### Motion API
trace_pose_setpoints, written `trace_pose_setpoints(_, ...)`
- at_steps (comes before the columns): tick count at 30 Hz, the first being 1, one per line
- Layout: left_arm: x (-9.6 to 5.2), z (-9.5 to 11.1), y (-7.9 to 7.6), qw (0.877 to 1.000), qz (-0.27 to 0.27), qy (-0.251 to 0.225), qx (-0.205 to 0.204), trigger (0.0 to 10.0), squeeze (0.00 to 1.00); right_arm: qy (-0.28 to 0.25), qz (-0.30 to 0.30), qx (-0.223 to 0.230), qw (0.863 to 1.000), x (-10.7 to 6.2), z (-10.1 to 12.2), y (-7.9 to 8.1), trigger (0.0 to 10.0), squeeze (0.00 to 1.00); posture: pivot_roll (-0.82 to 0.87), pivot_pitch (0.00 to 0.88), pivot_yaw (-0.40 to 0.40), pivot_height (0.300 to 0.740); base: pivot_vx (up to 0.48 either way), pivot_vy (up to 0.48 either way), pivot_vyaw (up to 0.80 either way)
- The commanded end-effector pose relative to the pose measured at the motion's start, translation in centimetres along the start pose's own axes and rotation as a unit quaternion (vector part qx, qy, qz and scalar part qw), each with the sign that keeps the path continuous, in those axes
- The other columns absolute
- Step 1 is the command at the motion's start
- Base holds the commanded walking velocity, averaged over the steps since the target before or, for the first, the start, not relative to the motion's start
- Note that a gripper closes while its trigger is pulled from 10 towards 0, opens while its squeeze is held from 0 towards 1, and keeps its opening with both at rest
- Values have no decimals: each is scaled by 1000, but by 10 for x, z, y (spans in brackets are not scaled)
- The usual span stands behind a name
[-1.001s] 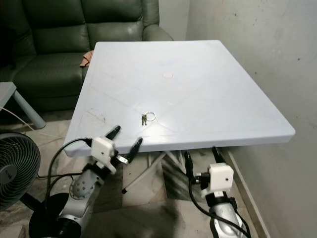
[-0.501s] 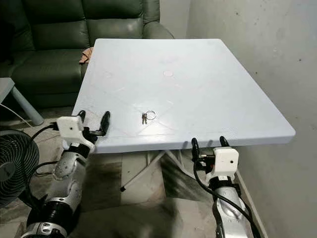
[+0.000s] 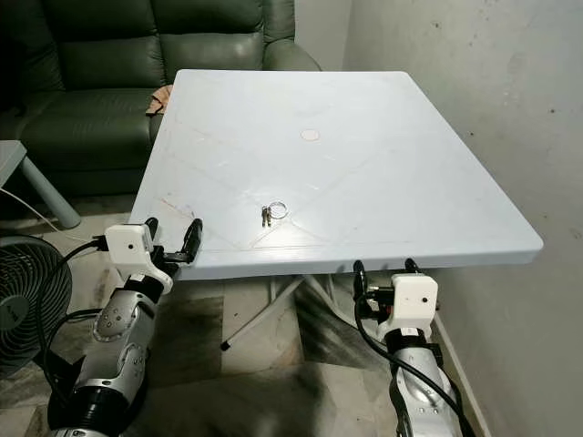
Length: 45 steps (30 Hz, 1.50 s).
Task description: Hang keys on a hook
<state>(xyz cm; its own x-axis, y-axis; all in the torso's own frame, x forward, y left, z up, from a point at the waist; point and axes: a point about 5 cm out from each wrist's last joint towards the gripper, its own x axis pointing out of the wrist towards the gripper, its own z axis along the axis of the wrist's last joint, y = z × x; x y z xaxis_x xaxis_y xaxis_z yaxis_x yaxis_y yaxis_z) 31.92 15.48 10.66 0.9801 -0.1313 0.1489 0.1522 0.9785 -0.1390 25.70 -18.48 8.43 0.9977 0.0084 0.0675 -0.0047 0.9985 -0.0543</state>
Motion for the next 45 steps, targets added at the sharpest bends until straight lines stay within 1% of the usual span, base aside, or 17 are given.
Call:
trace_pose_setpoints(1, 1, 4, 1, 1000, -8, -3, 8, 10000, 0, -6, 7, -7, 1000, 0, 5, 0, 10000, 0, 20, 52, -21, 740, 0, 0, 0)
trace_pose_setpoints(4, 2, 5, 0, 1000, -11, -4, 7, 10000, 0, -6, 8, -8, 1000, 0, 5, 0, 10000, 0, 22, 48, -22, 740, 0, 0, 0)
trace_pose_setpoints(7, 4, 6, 0, 1000, -17, 3, 11, 10000, 0, -6, 6, -10, 1000, 3, 8, -3, 10000, 0, 22, 48, -22, 740, 0, 0, 0)
trace_pose_setpoints(14, 8, 9, 6, 1000, -6, 4, 16, 10000, 0, -5, 5, -8, 1000, 4, 8, -4, 10000, 0, 20, 41, -23, 740, 0, 0, 0)
trace_pose_setpoints(20, 8, 10, 3, 1000, -14, 1, 24, 10000, 0, -3, 7, -16, 1000, 4, 8, -4, 10000, 0, 20, 39, -24, 740, 0, 0, 0)
trace_pose_setpoints(23, 8, 8, 0, 999, -24, 9, 27, 10000, 0, -4, 9, -18, 1000, 4, 9, -4, 10000, 0, 21, 40, -24, 740, 0, 0, 694)
trace_pose_setpoints(28, 8, 6, -2, 999, -26, 13, 26, 10000, 0, -3, 11, -18, 1000, 4, 9, -4, 10000, 0, 21, 40, -24, 740, 0, 0, 800)
trace_pose_setpoints(38, 8, 5, -3, 999, -26, 19, 25, 10000, 0, -5, 11, -15, 1000, 3, 10, -6, 10000, 0, 19, 45, -26, 740, 0, 0, 800)
trace_pose_setpoints(39, 8, 5, -3, 999, -26, 19, 26, 10000, 0, 0, 9, -15, 1000, 3, 9, -6, 10000, 0, 19, 45, -26, 740, 0, 0, 0)
trace_pose_setpoints(45, 8, 4, -3, 999, -25, 21, 23, 10000, 0, -6, 11, 1, 1000, 3, 11, -7, 10000, 0, 18, 50, -28, 740, 0, 0, 0)
